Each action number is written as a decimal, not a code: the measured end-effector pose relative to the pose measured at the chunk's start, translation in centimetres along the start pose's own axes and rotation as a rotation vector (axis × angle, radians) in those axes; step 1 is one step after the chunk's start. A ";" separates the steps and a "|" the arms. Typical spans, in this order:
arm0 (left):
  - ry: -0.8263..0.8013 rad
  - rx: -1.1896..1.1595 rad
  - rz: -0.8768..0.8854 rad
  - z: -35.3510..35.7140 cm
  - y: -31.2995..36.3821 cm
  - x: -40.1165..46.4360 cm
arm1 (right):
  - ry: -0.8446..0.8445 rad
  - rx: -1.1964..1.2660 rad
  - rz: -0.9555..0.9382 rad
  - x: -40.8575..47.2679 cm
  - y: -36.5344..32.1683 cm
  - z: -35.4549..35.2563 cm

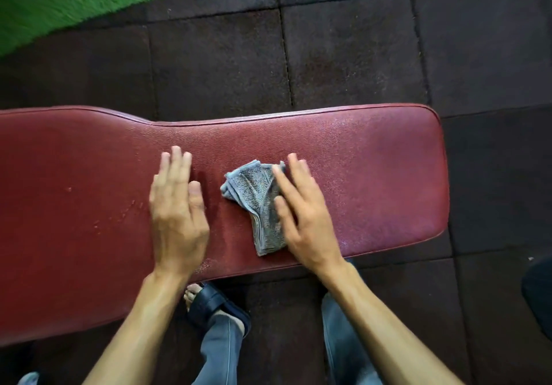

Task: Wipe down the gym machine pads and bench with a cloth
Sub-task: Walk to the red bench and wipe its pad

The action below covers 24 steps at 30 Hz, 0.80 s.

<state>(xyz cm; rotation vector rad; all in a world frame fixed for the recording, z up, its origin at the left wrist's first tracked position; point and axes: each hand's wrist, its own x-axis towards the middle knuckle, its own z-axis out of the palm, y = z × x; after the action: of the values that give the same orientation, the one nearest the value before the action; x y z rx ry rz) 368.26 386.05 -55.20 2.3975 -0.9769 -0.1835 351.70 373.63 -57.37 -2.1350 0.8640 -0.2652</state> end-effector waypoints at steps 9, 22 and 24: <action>-0.172 0.367 0.065 9.5 8.6 -2.4 | 0.002 -0.484 0.145 1.4 5.8 -2.5; -0.259 0.448 0.154 3.3 2.1 -4.2 | 0.045 -0.479 0.180 1.5 4.3 -1.3; -0.325 0.375 0.300 4.6 3.5 -3.4 | 0.038 -0.473 0.134 1.6 3.6 -0.8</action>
<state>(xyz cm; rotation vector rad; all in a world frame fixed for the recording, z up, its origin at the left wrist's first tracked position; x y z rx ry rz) 362.19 384.32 -57.51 2.5576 -1.6328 -0.3074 350.81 370.49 -59.69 -2.4935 1.1772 -0.0309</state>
